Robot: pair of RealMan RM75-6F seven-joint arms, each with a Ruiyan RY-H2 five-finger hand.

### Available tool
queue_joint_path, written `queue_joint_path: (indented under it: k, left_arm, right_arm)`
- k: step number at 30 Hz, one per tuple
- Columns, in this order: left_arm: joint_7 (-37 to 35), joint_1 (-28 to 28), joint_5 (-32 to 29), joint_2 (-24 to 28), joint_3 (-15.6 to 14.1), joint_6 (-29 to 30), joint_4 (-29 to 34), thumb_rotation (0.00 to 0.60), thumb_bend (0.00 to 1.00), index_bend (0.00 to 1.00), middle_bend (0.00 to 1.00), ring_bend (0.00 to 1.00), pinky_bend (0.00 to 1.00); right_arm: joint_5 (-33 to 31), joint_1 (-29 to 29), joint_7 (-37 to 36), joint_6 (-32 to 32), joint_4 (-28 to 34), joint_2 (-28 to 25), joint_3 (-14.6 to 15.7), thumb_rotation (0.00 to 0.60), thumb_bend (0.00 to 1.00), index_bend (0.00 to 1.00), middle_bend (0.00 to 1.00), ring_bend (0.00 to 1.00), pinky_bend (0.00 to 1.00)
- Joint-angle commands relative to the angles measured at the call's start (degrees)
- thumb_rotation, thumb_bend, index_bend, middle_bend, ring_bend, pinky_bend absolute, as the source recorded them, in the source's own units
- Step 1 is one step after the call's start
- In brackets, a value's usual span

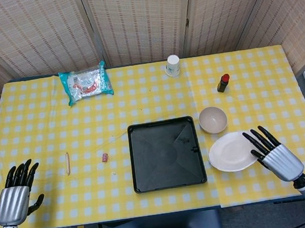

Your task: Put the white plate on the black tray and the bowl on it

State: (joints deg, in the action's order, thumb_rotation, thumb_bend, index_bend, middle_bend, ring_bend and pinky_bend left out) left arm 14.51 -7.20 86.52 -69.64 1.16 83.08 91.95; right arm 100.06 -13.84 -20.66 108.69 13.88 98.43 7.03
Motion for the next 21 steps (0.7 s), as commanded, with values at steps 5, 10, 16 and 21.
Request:
queue_joint_path:
  k: [5,10,16,21]
  left_arm:
    - [-0.38,-0.04,-0.37,0.16,0.16,-0.11,0.03,0.600,0.32,0.00,0.00,0.05,0.04]
    - [-1.27,-0.10,-0.89,0.50,0.42,-0.32,0.03,0.600,0.32,0.00,0.00,0.05,0.04]
    - [-2.20,-0.14,-0.93,0.91,0.54,-0.24,0.14,0.600,0.32,0.00,0.00,0.05,0.04]
    - [-3.44,0.12,-0.80,1.64,0.57,0.25,0.37,0.600,0.32,0.00,0.00,0.05,0.04]
  right_arm:
    - [1.08,-2.99,0.11,5.63,3.30,-0.70,-0.77,0.600,0.47,0.69,0.10,0.04,0.00]
    - [1.55,-7.39,0.67,5.60,7.12,-0.13,-1.82,0.600,0.47,0.69,0.10,0.04,0.00]
    - [3.23,-13.81,2.25,-0.57,10.58,2.55,-1.78,0.600,0.47,0.69,0.09,0.04,0.00]
    - [3.74,-17.98,1.82,-6.52,10.88,6.48,-1.81,0.600,0.47,0.69,0.09,0.04,0.00]
